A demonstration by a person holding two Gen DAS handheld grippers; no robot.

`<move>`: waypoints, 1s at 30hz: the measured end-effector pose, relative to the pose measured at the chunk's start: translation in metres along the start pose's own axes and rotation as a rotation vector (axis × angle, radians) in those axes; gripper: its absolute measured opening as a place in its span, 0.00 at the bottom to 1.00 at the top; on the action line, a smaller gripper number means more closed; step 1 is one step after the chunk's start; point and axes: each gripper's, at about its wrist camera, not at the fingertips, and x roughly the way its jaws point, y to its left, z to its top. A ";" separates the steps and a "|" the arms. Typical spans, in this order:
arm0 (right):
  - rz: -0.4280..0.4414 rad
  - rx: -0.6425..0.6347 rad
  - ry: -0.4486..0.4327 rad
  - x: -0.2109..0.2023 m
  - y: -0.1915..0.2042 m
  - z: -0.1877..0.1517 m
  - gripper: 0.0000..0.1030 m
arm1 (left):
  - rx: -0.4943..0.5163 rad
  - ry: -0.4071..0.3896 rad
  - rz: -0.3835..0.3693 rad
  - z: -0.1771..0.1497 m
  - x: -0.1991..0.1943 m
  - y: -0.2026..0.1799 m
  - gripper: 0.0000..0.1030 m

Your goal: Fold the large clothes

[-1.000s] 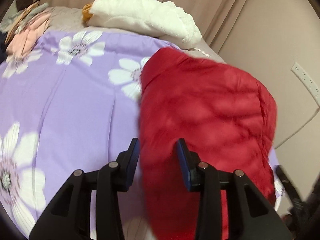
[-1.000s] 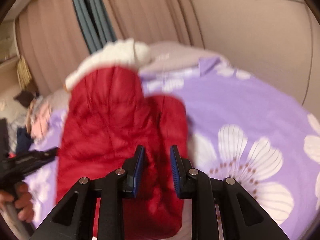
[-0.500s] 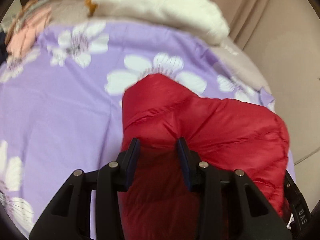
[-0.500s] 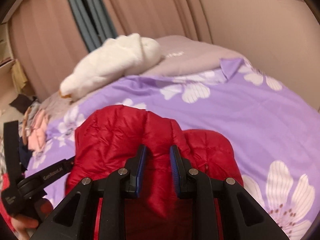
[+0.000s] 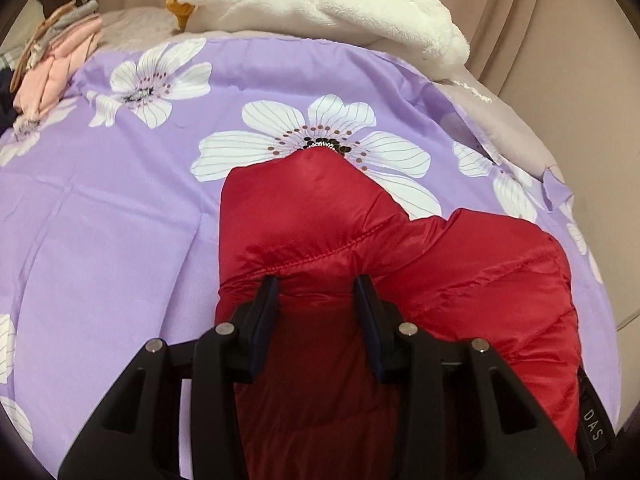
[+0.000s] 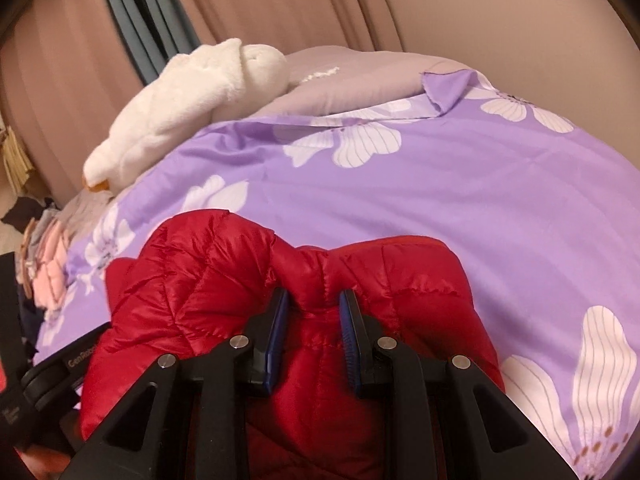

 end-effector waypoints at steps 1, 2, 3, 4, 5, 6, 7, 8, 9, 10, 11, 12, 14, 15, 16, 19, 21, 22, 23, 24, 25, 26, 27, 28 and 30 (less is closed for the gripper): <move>-0.005 0.000 0.003 0.002 -0.001 0.001 0.22 | -0.003 -0.004 0.004 0.000 0.003 0.000 0.38; -0.006 0.001 0.004 0.004 -0.001 0.000 0.22 | -0.006 -0.009 0.006 -0.001 0.005 0.001 0.38; -0.002 0.005 0.002 0.005 -0.002 -0.001 0.22 | -0.005 -0.016 0.010 -0.002 0.006 0.001 0.38; 0.006 0.012 0.004 0.006 -0.004 -0.001 0.22 | -0.003 -0.019 0.014 -0.002 0.006 0.001 0.39; 0.012 0.018 0.005 0.006 -0.005 -0.002 0.22 | 0.001 -0.024 0.020 -0.002 0.007 -0.001 0.39; 0.014 0.021 0.003 0.006 -0.006 -0.002 0.22 | 0.006 -0.028 0.027 -0.003 0.007 -0.002 0.39; 0.013 0.021 0.002 0.007 -0.006 -0.003 0.22 | 0.009 -0.032 0.031 -0.003 0.007 -0.002 0.39; 0.011 0.021 0.002 0.007 -0.006 -0.003 0.22 | 0.009 -0.035 0.033 -0.004 0.007 -0.003 0.39; 0.006 0.016 0.001 0.007 -0.005 -0.003 0.22 | 0.009 -0.037 0.035 -0.004 0.008 -0.003 0.39; -0.001 0.012 -0.001 0.007 -0.004 -0.004 0.22 | 0.013 -0.040 0.040 -0.005 0.009 -0.004 0.39; -0.005 0.009 0.000 0.008 -0.003 -0.004 0.22 | 0.016 -0.044 0.046 -0.006 0.009 -0.005 0.39; -0.008 0.006 0.001 0.008 -0.003 -0.004 0.22 | 0.021 -0.047 0.052 -0.006 0.010 -0.006 0.39; -0.008 0.007 0.005 0.009 -0.003 -0.004 0.22 | 0.030 -0.049 0.064 -0.007 0.010 -0.008 0.39; -0.010 0.005 0.004 0.010 -0.003 -0.004 0.22 | 0.032 -0.051 0.067 -0.007 0.011 -0.008 0.39; -0.014 0.002 0.005 0.010 -0.003 -0.004 0.22 | 0.030 -0.051 0.066 -0.007 0.011 -0.008 0.39; -0.026 -0.007 -0.003 0.010 -0.001 -0.005 0.22 | 0.020 -0.052 0.055 -0.008 0.013 -0.006 0.39; -0.030 -0.009 -0.010 0.011 0.000 -0.006 0.22 | 0.022 -0.053 0.058 -0.008 0.013 -0.007 0.39; -0.028 -0.007 -0.010 0.011 -0.001 -0.006 0.22 | 0.024 -0.053 0.063 -0.008 0.013 -0.008 0.39; -0.027 -0.006 -0.010 0.011 -0.002 -0.005 0.22 | 0.025 -0.052 0.067 -0.008 0.012 -0.009 0.39; -0.030 -0.008 -0.010 0.011 -0.001 -0.005 0.22 | 0.028 -0.052 0.073 -0.007 0.011 -0.009 0.40; -0.034 -0.012 -0.012 0.009 0.000 -0.005 0.22 | 0.032 -0.051 0.079 -0.007 0.009 -0.009 0.41; -0.044 -0.018 -0.014 0.007 0.001 -0.004 0.22 | 0.036 -0.044 0.083 -0.006 0.006 -0.009 0.41; -0.062 -0.029 -0.017 0.001 0.004 -0.003 0.22 | 0.041 -0.033 0.078 -0.004 0.002 -0.008 0.42; -0.068 -0.036 -0.012 -0.002 0.005 -0.002 0.25 | 0.050 -0.005 0.055 -0.002 -0.005 -0.005 0.43; -0.041 -0.049 0.030 -0.015 0.003 0.003 0.27 | 0.048 0.034 -0.030 0.000 -0.026 0.006 0.45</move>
